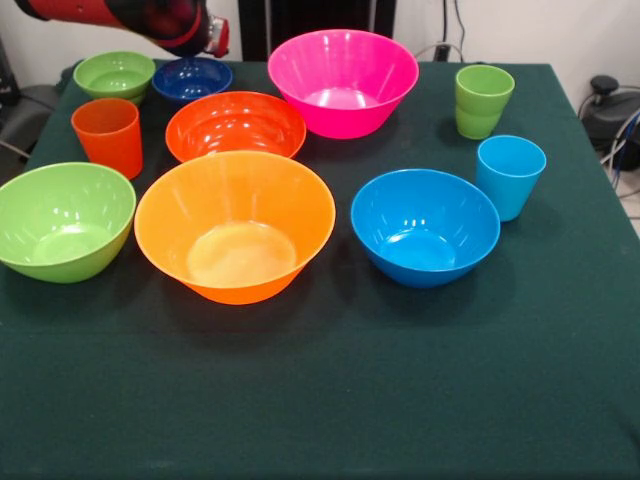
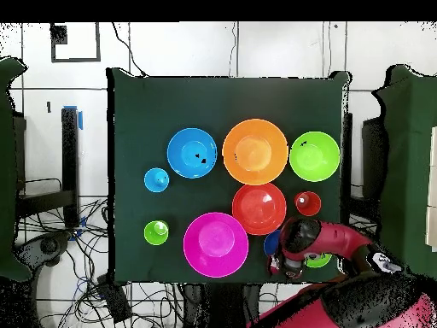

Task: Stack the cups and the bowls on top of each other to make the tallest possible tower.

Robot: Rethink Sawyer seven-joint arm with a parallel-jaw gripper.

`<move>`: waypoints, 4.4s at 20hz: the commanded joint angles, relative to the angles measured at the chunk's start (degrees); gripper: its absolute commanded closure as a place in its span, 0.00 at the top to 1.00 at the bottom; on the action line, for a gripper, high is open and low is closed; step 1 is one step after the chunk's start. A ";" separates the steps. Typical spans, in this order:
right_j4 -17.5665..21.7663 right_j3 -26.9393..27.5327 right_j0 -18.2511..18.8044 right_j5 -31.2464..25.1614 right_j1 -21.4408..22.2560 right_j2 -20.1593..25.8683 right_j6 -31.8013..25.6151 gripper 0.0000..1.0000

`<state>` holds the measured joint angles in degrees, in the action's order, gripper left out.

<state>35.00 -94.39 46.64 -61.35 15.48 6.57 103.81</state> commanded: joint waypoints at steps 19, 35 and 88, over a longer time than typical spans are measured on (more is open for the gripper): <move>-1.68 4.70 -2.69 -1.94 1.90 7.72 -6.14 1.00; 6.90 3.95 -8.58 12.42 6.32 3.52 1.83 1.00; 2.65 -0.38 -10.58 17.10 11.12 -0.52 1.50 1.00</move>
<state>38.37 -93.74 38.61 -47.73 24.05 2.94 103.81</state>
